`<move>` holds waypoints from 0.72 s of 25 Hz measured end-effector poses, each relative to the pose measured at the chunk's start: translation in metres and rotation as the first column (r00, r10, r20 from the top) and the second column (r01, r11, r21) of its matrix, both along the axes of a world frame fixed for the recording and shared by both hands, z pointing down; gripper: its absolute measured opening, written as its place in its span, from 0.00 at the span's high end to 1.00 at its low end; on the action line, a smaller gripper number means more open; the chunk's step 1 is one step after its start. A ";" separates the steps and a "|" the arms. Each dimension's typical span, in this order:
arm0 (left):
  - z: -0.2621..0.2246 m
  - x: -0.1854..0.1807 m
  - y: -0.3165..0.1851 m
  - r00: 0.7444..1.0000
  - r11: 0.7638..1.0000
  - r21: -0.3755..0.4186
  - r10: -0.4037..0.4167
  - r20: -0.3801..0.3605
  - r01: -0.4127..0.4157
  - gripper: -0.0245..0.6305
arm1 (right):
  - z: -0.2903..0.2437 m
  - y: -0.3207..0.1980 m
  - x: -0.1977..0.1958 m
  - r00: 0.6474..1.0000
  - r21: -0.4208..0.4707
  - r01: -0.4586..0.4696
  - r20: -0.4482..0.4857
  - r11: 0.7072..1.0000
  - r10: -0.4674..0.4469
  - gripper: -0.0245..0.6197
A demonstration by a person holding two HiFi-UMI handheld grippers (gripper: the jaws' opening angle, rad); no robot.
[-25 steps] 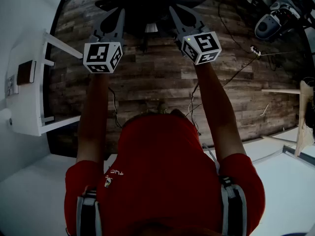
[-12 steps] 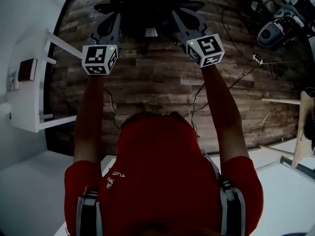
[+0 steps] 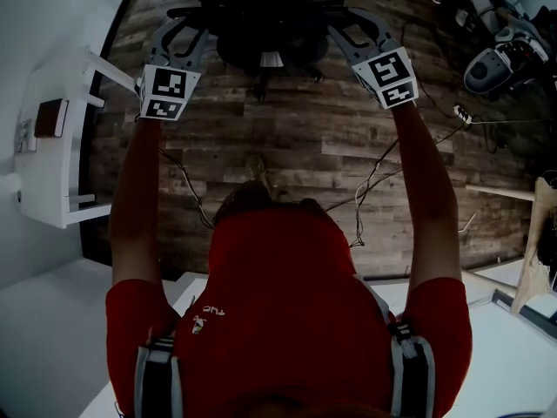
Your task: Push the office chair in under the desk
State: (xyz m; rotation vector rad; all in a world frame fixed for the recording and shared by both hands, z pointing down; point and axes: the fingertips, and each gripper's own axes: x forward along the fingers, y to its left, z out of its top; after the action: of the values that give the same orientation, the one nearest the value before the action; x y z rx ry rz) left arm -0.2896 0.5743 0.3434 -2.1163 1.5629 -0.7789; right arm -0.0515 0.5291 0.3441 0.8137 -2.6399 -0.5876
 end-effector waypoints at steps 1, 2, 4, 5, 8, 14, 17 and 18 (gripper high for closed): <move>0.004 -0.005 -0.006 0.999 1.000 -0.017 -0.003 0.039 0.004 0.73 | 0.005 -0.007 0.003 0.999 0.004 -0.002 -0.041 1.000 0.002 0.72; 0.008 -0.010 -0.012 0.997 0.999 -0.032 -0.004 0.079 0.006 0.71 | 0.010 -0.013 0.006 0.997 0.006 -0.004 -0.081 1.000 0.005 0.70; 0.016 -0.021 -0.024 0.988 0.998 -0.061 -0.002 0.155 0.012 0.67 | 0.021 -0.026 0.011 0.986 0.002 -0.013 -0.163 1.000 0.013 0.66; 0.020 -0.026 -0.031 0.982 0.997 -0.073 -0.001 0.189 0.016 0.65 | 0.026 -0.032 0.013 0.980 0.000 -0.015 -0.200 1.000 0.015 0.64; 0.034 -0.041 -0.049 0.961 0.993 -0.115 0.009 0.275 0.024 0.62 | 0.041 -0.051 0.017 0.956 -0.012 -0.015 -0.292 1.000 0.011 0.60; 0.068 -0.068 -0.080 0.907 0.972 -0.231 0.058 0.417 0.044 0.56 | 0.072 -0.078 0.023 0.875 -0.048 -0.028 -0.483 0.998 0.002 0.56; 0.082 -0.078 -0.093 0.884 0.958 -0.282 0.087 0.459 0.052 0.53 | 0.087 -0.093 0.024 0.840 -0.061 -0.022 -0.543 0.998 -0.014 0.55; 0.086 -0.080 -0.098 0.878 0.953 -0.298 0.100 0.468 0.050 0.53 | 0.092 -0.097 0.023 0.826 -0.067 -0.019 -0.563 0.998 -0.022 0.55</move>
State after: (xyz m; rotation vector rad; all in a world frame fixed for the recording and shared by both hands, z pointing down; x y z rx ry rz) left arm -0.3698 0.4765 0.4297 -1.9201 1.2018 -1.4841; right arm -0.0281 0.4324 0.4364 0.5108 -2.0986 -0.6180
